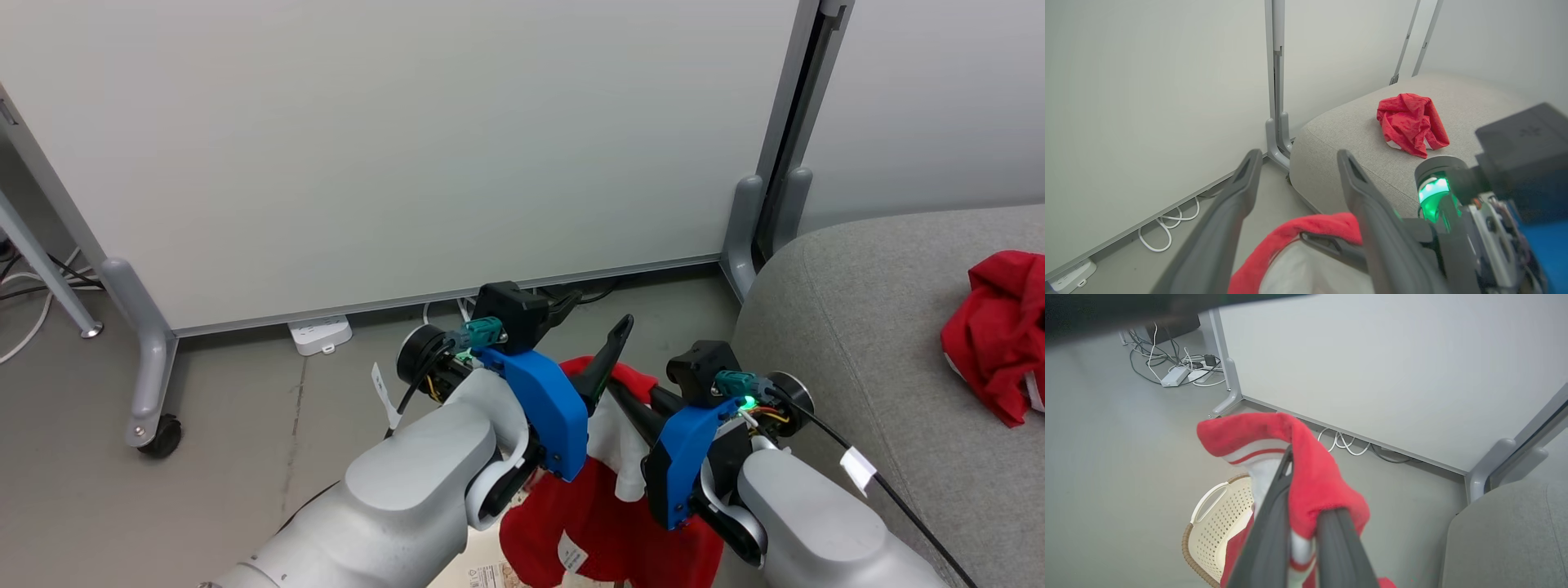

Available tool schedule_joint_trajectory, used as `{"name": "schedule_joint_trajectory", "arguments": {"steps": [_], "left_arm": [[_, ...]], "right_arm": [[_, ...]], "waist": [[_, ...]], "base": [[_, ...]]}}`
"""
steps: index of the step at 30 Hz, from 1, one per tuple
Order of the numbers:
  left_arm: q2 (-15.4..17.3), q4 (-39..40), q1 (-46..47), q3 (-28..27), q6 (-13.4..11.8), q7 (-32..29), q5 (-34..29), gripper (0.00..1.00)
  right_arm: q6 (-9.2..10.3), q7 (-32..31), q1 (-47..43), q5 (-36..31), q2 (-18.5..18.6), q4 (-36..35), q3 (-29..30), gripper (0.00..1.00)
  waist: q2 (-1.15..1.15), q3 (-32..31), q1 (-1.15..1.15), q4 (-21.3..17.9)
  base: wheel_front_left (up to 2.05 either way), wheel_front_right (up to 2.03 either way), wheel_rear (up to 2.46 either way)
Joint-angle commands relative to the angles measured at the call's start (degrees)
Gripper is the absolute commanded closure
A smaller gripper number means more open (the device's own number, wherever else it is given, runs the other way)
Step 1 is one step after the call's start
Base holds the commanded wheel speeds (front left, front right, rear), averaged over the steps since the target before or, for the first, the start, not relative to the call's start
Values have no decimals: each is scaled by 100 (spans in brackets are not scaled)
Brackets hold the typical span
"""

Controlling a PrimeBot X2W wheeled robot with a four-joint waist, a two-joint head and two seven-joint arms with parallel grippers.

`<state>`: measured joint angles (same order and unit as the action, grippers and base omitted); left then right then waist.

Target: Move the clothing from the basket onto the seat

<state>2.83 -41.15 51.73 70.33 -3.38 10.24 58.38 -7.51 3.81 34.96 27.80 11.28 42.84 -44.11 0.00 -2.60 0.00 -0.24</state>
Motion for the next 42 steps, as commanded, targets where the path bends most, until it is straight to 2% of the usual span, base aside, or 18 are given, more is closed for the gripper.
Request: {"name": "schedule_joint_trajectory", "arguments": {"steps": [1, 8, 9, 13, 21, 25, 29, 34, 42], "left_arm": [[12, -29, 62, -12, -12, 84, 11, 0], [122, -13, -394, -207, 39, 444, -60, 0], [276, 180, -672, -373, 32, 501, -289, 0], [563, 840, -1282, -988, -29, 497, -944, 0], [954, 2031, -2756, -2335, 173, 500, -2293, 0], [988, 2413, -3540, -3067, 320, 501, -2891, 0], [933, 2451, -3935, -3506, 421, 501, -3187, 0], [850, 2383, -4159, -3811, 648, 498, -3483, 0], [652, 2315, -4275, -4160, 835, 498, -3808, 0]], "right_arm": [[4, 40, 89, 43, -28, 17, -7, 100], [3, 146, 102, 65, -20, 29, 75, 100], [3, 175, 78, 66, 19, 18, 112, 100], [4, 201, 44, 38, 79, -3, 180, 100], [3, 208, -42, -32, 112, -57, 341, 100], [3, 175, -120, -68, 118, -97, 420, 100], [4, 151, -160, -91, 126, -133, 475, 100], [3, 106, -221, -145, 121, -175, 535, 100], [3, 50, -288, -190, 112, -239, 604, 100]], "waist": [[0, -5, 0, -1], [0, 2, 0, -9], [0, 20, 0, 5], [0, 56, 0, 35], [0, 105, 0, 56], [0, 115, 0, 45], [0, 111, 0, 48], [0, 104, 0, 64], [0, 101, 0, 52]], "base": [[0, 0, 0], [0, 0, 0], [0, 0, 0], [0, 0, 0], [0, 0, 0], [0, 0, 0], [0, 0, 0], [0, 0, 0], [0, 0, 0]]}}
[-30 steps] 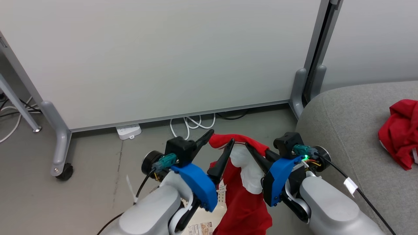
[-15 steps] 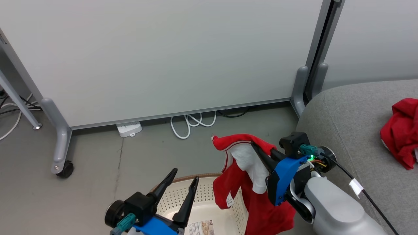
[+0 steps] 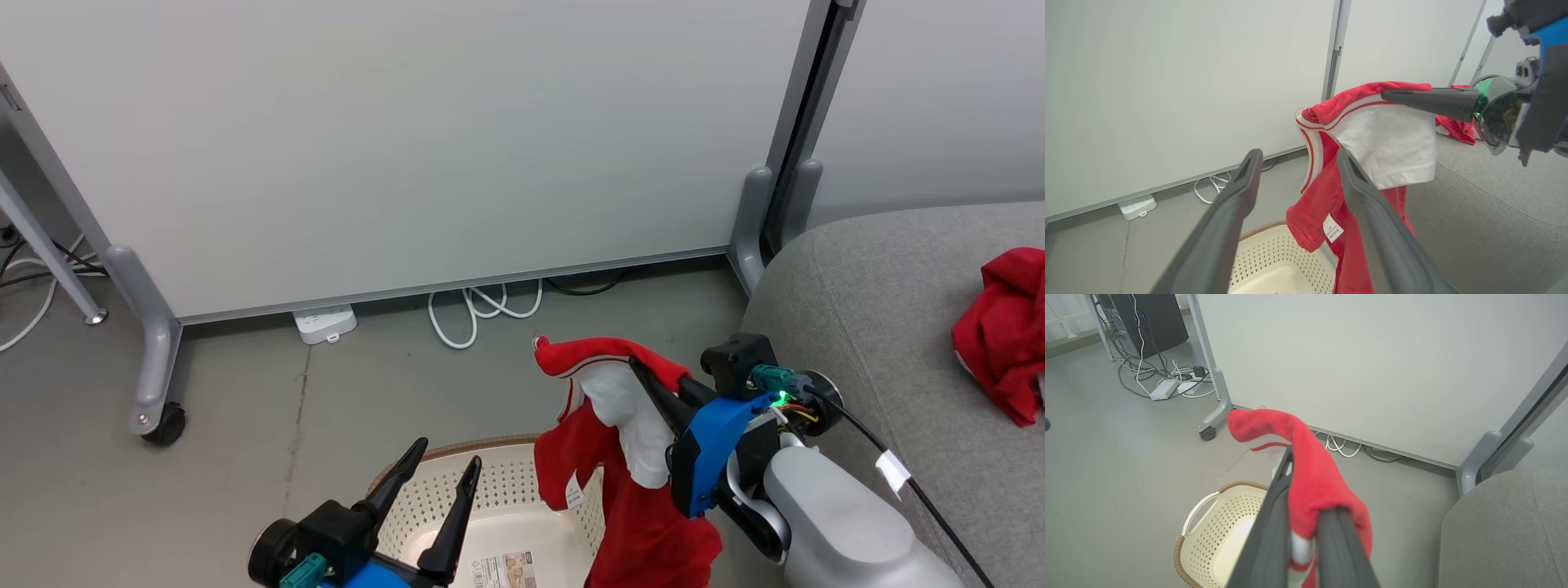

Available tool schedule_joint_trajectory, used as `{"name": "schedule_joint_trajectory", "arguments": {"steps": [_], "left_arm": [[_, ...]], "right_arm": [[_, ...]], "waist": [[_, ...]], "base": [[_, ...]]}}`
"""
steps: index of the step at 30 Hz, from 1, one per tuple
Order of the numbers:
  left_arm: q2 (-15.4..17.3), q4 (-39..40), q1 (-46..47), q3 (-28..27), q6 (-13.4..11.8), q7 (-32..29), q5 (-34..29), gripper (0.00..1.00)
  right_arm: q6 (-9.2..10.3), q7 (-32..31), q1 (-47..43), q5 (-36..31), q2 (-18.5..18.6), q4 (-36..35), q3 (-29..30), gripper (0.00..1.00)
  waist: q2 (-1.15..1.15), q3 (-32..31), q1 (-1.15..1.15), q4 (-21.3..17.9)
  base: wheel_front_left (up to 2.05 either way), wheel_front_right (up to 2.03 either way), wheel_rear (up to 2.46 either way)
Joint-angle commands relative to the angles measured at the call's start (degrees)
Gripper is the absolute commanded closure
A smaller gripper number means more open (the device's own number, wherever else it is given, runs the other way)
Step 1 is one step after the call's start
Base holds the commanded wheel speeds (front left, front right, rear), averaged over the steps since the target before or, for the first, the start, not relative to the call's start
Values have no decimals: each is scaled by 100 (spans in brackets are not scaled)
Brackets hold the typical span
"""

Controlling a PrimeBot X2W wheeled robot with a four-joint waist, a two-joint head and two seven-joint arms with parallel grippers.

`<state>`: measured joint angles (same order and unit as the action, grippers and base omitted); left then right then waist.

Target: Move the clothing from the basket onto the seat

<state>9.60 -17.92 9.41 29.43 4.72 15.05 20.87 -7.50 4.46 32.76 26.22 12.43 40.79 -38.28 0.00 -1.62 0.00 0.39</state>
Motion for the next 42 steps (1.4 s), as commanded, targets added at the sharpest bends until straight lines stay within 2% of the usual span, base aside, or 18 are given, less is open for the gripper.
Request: {"name": "schedule_joint_trajectory", "arguments": {"steps": [1, 7, 12, 20, 24, 32, 38, 42], "left_arm": [[-53, -11, -54, -100, 44, 18, -80, 0], [-166, -31, -117, -280, 104, 18, -202, 0], [-239, -59, -131, -428, 166, 18, -300, 0], [-331, -97, -54, -566, 234, 18, -427, 0], [-380, -80, 2, -615, 244, 18, -476, 0], [-407, -85, 87, -605, 272, 18, -531, 0], [-426, -109, 124, -591, 277, 18, -533, 0], [-418, -112, 154, -564, 278, 18, -513, 0]], "right_arm": [[2, -7, -71, -37, -1, -41, 26, 100], [3, -40, -81, -64, 0, -94, 43, 100], [2, -69, -59, -102, -11, -140, 64, 100], [2, -80, -24, -148, -20, -171, 106, 100], [2, -76, -27, -167, -18, -180, 138, 100], [2, -47, -19, -213, 2, -195, 243, 100], [2, -55, -80, -228, 24, -206, 302, 100], [2, -61, -108, -227, 20, -237, 321, 100]], "waist": [[0, 5, 0, -21], [0, 38, 0, -138], [0, 107, 0, -424], [0, 212, 0, -1159], [0, 257, 0, -1697], [0, 323, 0, -2484], [0, 342, 0, -2886], [0, 355, 0, -3021]], "base": [[0, 0, 0], [0, 0, 0], [0, 0, 0], [0, 0, 0], [0, 0, 0], [0, 0, 0], [0, 0, 0], [0, 0, 0]]}}
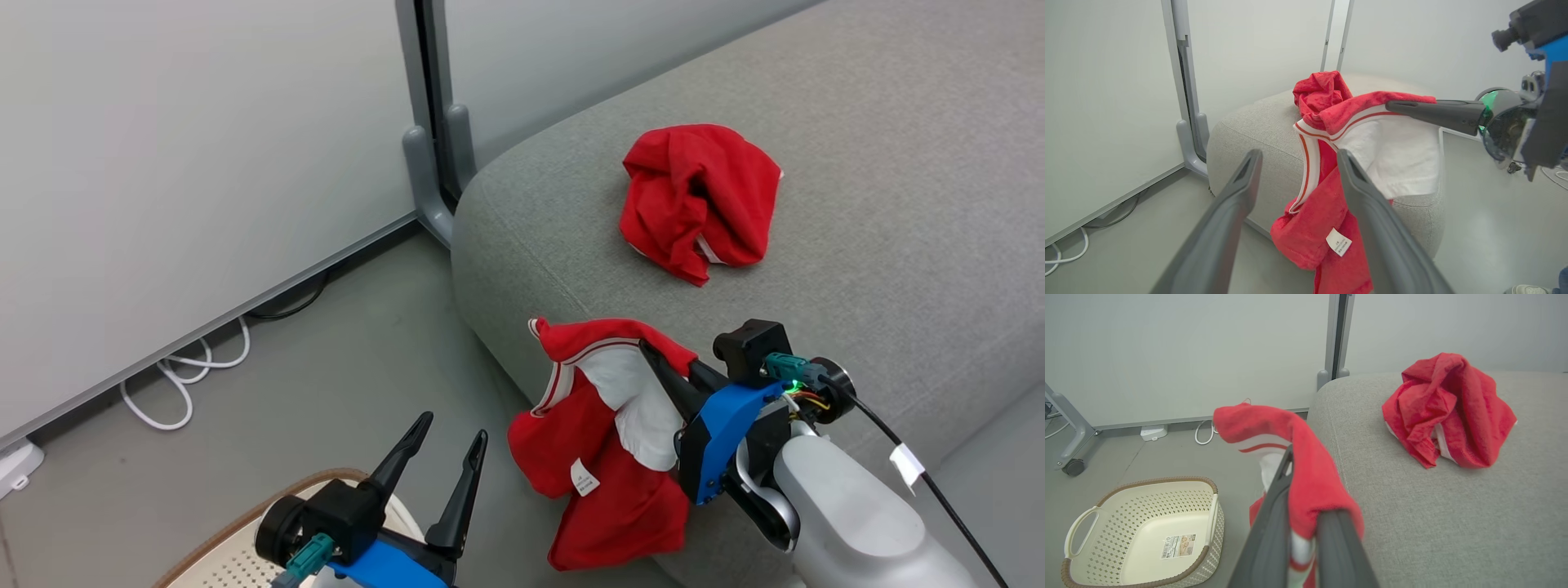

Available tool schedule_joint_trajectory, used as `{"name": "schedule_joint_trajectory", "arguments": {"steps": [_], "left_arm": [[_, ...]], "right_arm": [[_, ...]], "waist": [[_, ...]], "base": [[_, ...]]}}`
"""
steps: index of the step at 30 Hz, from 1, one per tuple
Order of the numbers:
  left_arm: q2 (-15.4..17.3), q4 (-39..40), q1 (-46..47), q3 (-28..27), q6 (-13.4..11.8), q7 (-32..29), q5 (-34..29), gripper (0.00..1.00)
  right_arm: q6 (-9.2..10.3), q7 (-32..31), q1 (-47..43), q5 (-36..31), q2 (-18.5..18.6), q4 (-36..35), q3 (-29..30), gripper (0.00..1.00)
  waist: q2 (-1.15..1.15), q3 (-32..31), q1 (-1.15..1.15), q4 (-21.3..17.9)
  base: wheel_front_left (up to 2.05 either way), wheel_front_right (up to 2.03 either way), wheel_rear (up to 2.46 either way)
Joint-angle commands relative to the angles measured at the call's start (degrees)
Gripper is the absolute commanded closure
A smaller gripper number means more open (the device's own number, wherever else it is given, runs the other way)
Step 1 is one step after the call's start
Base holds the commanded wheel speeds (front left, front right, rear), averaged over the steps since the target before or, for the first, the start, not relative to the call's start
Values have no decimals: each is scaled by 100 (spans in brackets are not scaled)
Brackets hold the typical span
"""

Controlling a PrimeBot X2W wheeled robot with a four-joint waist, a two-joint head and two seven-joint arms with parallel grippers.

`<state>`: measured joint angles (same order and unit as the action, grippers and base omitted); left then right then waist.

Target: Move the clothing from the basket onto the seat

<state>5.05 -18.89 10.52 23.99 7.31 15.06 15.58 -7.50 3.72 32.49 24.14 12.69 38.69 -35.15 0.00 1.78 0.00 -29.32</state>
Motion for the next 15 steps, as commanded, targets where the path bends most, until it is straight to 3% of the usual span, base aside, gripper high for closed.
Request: {"name": "schedule_joint_trajectory", "arguments": {"steps": [1, 10, 15], "left_arm": [[42, -16, 48, -14, 19, 17, 21, 0], [98, -36, 128, 144, 21, 17, 52, 0], [143, 0, 255, 230, 21, 17, 51, 0]], "right_arm": [[2, 13, -85, -18, -8, -35, 12, 100], [2, 3, -4, -81, 1, -64, 165, 100], [3, -40, 462, -260, 211, -146, 439, 100]], "waist": [[0, 19, 0, -67], [0, 145, 0, 21], [0, 337, 0, 179]], "base": [[0, 0, 0], [0, 0, 0], [0, 0, 0]]}}
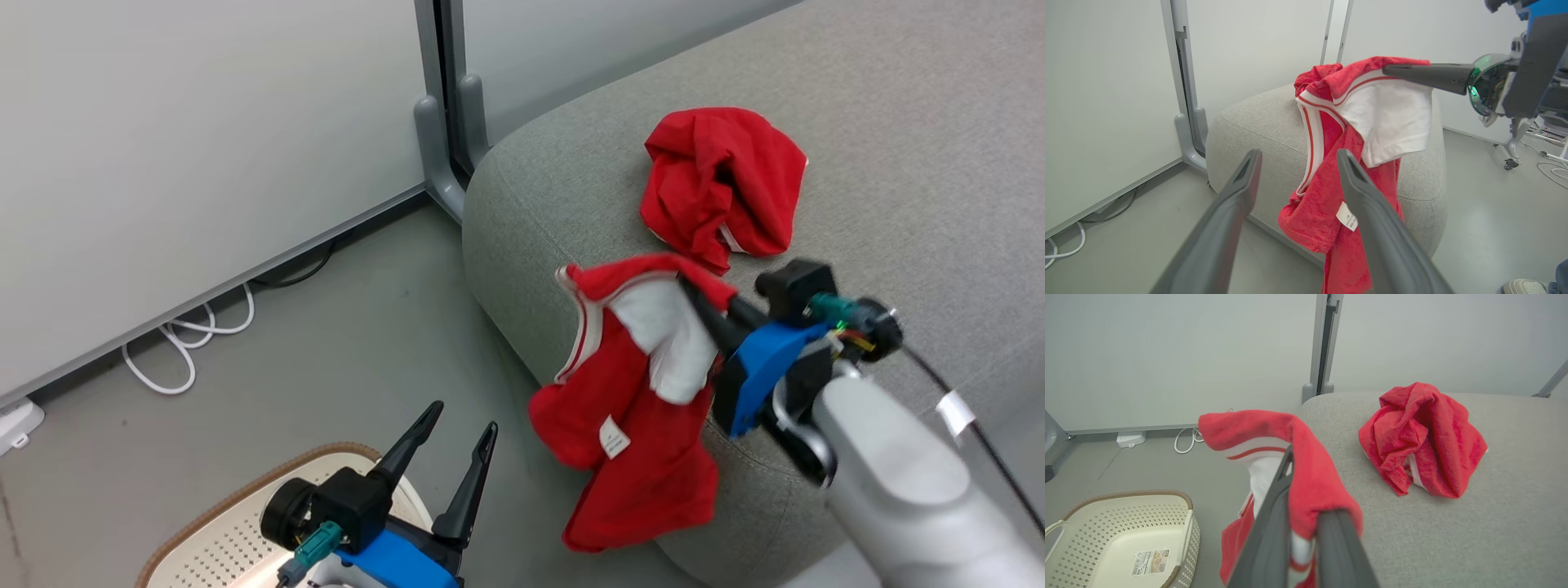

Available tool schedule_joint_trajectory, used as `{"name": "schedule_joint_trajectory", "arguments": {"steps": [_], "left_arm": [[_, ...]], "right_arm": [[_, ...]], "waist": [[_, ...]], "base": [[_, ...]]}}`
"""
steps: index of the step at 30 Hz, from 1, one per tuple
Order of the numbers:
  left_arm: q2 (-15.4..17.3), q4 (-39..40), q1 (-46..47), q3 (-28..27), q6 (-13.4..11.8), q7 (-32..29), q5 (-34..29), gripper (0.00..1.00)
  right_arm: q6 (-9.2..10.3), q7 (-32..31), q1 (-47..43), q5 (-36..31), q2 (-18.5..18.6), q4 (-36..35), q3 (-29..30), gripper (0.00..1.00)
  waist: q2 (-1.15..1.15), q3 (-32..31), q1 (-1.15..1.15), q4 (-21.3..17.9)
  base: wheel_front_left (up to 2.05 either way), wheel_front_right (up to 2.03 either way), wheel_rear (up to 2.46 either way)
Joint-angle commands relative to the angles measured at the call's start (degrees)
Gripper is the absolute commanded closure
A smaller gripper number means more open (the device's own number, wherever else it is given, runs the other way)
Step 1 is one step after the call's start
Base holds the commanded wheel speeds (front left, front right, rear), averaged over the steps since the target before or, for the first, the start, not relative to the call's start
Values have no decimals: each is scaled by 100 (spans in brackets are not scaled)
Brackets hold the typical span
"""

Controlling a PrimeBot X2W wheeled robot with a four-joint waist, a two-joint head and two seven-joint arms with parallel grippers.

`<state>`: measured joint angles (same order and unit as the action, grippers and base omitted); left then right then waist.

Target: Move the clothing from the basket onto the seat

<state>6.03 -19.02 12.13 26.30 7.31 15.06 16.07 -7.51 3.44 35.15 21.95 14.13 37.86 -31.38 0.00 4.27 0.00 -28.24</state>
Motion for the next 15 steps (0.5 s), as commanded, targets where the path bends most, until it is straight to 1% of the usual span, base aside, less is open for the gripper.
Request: {"name": "schedule_joint_trajectory", "arguments": {"steps": [1, 5, 7, 10, 15], "left_arm": [[61, 33, 139, 40, 21, 17, -8, 0], [175, 122, 347, 117, 21, 17, -46, 0], [246, 201, 499, 174, 21, 17, -67, 0], [365, 310, 725, 329, 21, 18, -106, 0], [552, 491, 1226, 613, 21, 17, -115, 0]], "right_arm": [[4, -28, 350, -59, 147, -96, 173, 100], [4, -229, 1091, -207, 559, -211, 593, 100], [4, -336, 1471, -166, 762, -271, 858, 100], [4, -483, 1979, -241, 1167, -289, 1240, 100], [4, -490, 2586, -354, 1764, -328, 2097, 100]], "waist": [[0, 170, 0, 118], [0, 562, 0, 302], [0, 827, 0, 406], [0, 1221, 0, 597], [0, 1884, 0, 967]], "base": [[0, 0, 0], [0, 0, 0], [0, 0, 0], [0, 0, 0], [0, 0, 0]]}}
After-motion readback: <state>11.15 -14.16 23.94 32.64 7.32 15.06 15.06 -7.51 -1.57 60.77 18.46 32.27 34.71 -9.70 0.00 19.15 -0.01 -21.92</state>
